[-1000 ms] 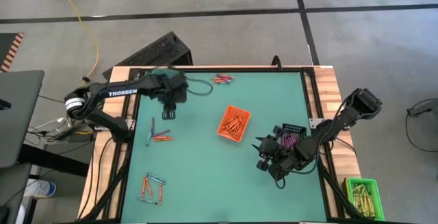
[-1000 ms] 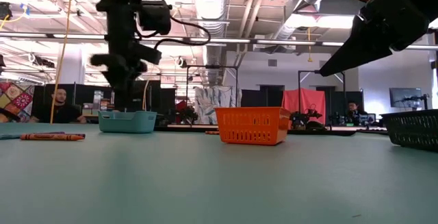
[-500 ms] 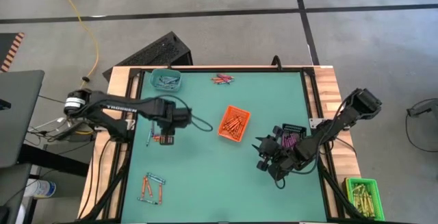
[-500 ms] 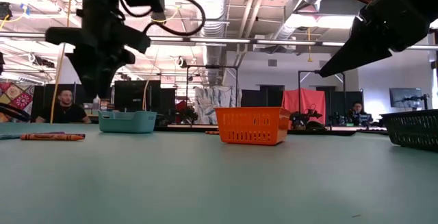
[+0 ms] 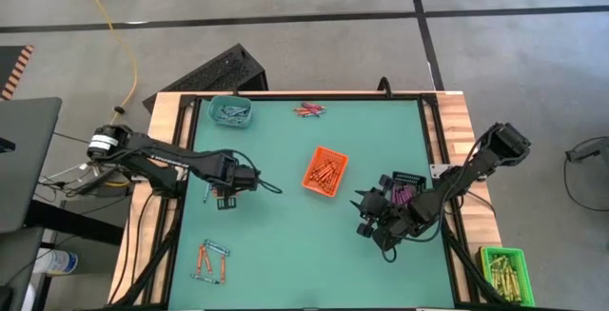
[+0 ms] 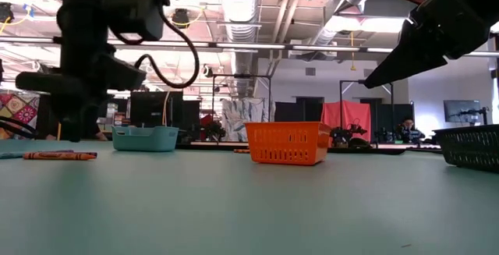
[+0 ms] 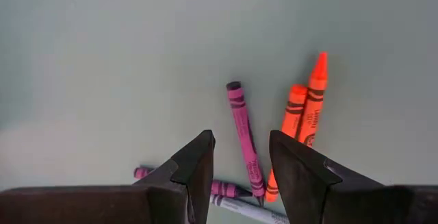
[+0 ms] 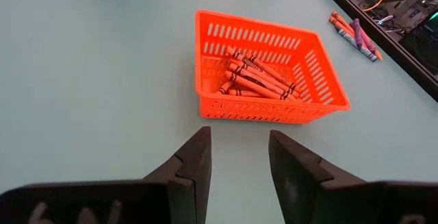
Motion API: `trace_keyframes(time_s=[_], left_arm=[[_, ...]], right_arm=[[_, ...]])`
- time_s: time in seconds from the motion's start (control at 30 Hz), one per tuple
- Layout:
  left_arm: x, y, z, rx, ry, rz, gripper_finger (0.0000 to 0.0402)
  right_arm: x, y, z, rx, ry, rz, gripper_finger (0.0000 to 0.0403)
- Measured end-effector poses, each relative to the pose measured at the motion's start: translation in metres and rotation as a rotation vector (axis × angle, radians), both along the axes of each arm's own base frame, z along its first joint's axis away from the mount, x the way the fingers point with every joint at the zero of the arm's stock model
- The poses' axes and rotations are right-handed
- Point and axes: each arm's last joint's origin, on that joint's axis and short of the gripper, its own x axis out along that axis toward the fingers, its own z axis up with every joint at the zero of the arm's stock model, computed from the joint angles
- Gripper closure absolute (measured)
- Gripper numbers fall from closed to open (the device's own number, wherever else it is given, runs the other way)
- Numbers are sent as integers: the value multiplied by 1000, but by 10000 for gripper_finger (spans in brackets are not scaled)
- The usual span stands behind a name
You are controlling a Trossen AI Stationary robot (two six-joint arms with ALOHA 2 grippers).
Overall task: Sort crayons
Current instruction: Put the violet crayon into black bin
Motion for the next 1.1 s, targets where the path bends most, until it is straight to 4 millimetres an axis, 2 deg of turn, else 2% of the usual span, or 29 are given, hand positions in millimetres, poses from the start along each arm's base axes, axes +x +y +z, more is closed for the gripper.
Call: trace_keyframes(time_s=[0.27,0.53,0.87,1.1], left_arm=[[-11,1,-17,-5,-13,42,270],[-9,10,-19,-49,-42,73,275],[-9,22,-24,-105,-48,114,320],[-11,27,-28,-120,-68,107,377]], right_arm=[[0,0,0,-2,2,1,262],[0,-1,0,-2,1,-2,262],[0,0,0,0,0,-3,262],[0,0,0,1,-1,-3,262]])
